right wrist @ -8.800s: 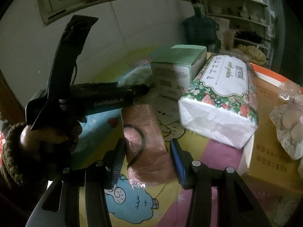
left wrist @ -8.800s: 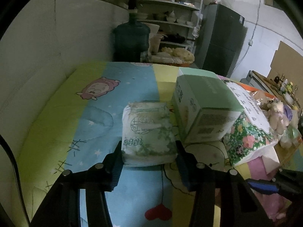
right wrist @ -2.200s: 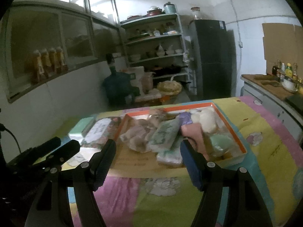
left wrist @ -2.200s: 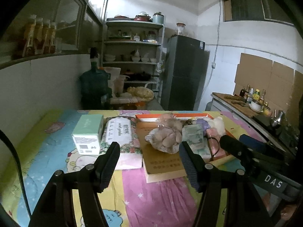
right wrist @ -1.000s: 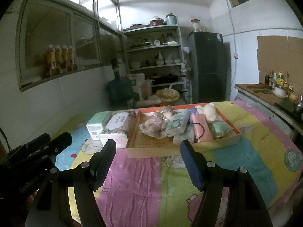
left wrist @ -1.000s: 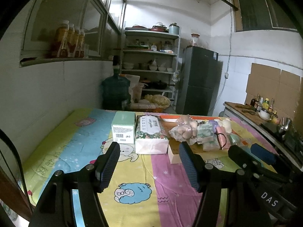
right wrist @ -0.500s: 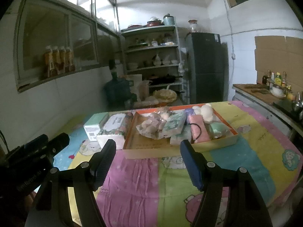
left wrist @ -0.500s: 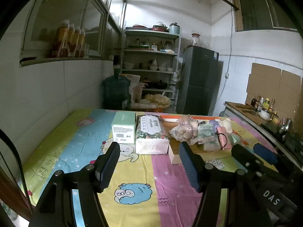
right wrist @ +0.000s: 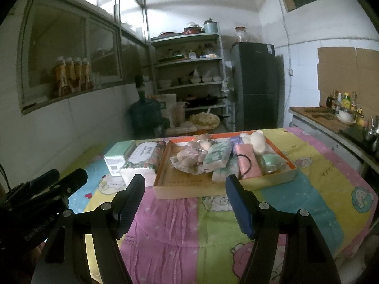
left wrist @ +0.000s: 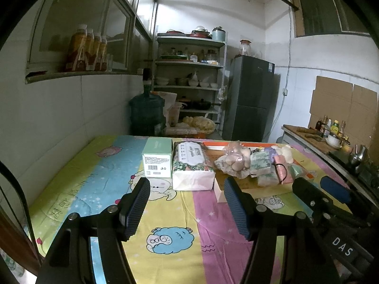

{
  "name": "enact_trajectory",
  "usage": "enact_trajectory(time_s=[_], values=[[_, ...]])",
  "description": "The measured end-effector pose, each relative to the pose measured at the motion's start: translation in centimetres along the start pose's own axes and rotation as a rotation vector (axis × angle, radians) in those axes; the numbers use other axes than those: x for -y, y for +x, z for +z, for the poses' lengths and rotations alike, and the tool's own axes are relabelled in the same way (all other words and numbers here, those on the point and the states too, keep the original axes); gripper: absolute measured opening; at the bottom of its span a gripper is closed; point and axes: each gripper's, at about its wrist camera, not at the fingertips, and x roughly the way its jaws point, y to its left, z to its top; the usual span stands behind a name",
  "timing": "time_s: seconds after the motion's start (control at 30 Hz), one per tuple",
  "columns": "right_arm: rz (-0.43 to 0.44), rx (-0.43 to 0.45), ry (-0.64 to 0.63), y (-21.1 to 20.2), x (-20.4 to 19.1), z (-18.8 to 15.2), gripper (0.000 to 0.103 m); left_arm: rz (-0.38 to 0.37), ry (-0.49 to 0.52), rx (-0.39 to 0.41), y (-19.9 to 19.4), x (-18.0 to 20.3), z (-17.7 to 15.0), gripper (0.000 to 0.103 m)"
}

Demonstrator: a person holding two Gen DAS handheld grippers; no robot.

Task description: Organize soft objects

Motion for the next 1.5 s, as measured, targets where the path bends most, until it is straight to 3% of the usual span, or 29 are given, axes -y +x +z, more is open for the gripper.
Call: enact_trajectory(time_s=[1.5], values=[[-0.016,0.013,0.002,-0.12,0.01,-0.09,0.072,0.000,0.008,-0.008,-0.03,-0.02,-0.68,0.064]])
